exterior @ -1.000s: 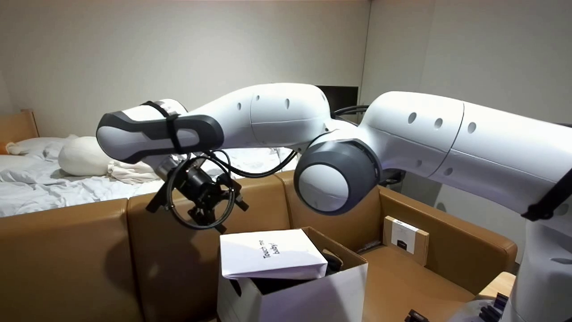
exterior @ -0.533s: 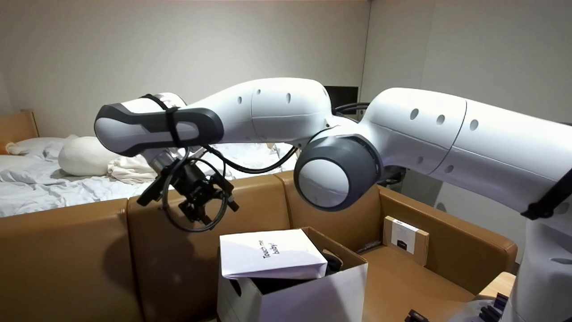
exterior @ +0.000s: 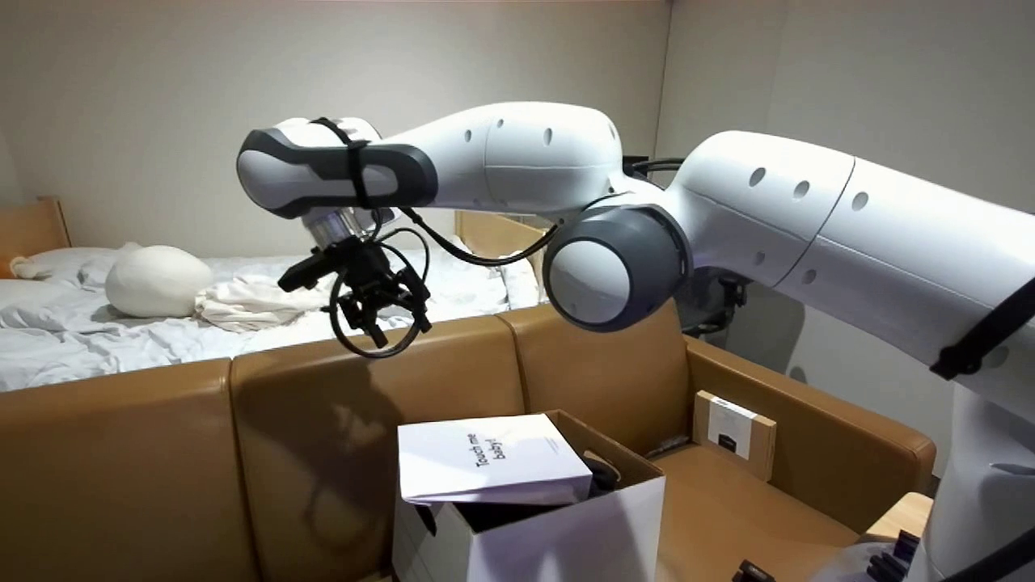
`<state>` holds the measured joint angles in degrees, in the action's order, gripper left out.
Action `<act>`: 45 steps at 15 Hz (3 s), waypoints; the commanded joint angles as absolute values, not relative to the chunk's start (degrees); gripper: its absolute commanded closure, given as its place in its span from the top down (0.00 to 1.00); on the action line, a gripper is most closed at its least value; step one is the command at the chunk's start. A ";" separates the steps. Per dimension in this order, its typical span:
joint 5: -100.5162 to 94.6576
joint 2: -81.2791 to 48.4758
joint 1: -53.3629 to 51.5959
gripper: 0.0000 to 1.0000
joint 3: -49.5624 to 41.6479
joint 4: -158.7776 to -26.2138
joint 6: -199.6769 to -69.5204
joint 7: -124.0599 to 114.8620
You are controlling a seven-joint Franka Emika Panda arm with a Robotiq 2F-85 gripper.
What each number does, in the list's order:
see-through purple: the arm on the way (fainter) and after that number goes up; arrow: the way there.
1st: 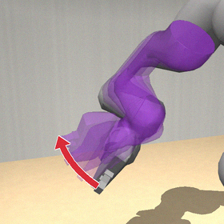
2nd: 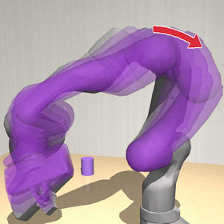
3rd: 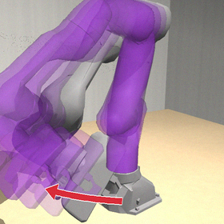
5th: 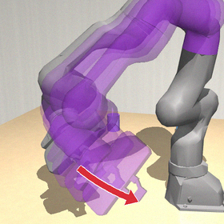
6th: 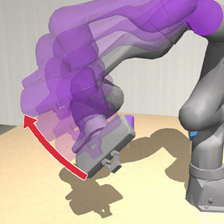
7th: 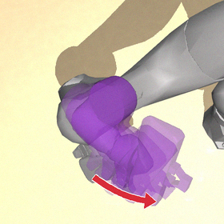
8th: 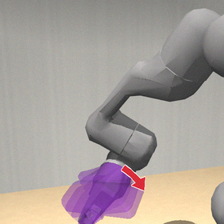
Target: Put the white paper bag in the box
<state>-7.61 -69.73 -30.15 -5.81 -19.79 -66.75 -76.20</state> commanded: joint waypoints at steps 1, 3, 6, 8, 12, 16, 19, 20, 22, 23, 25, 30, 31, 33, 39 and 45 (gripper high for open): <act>-6.89 -66.46 -26.34 1.00 -4.46 -19.78 -74.73 -73.23; -6.45 -64.92 -24.10 1.00 -3.84 -19.77 -76.90 -70.02; -7.50 -62.23 -21.57 1.00 -4.80 -20.41 -72.05 -65.12; -8.93 -60.23 -20.21 1.00 -6.25 -21.35 -66.28 -62.15; -13.21 -58.30 -17.12 1.00 -9.71 -20.61 -60.72 -54.51; -17.25 -56.55 -13.18 1.00 -12.46 -20.03 -62.77 -43.05; -17.87 -55.22 -9.07 1.00 -13.37 -19.83 -65.27 -34.32; -17.96 -54.87 -7.56 1.00 -13.65 -19.90 -66.28 -30.92; -17.67 -54.19 -4.30 1.00 -13.87 -19.97 -68.77 -23.97; -17.24 -53.84 -2.39 1.00 -13.80 -20.03 -70.06 -20.47; -17.03 -53.24 1.35 1.00 -13.71 -20.58 -72.20 -12.97; -15.28 -52.89 12.42 1.00 -12.17 -21.67 -78.41 8.43; -14.47 -52.93 14.96 1.00 -11.50 -21.88 -79.77 12.62; -12.41 -53.04 20.16 1.00 -9.91 -22.38 -82.18 20.14; -4.55 -56.08 36.03 1.00 -7.12 -20.28 -72.52 26.94; -5.39 -60.80 49.53 1.00 -8.65 -20.54 -74.02 23.54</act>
<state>-6.02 -58.33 44.71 -8.44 -21.48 -71.72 24.40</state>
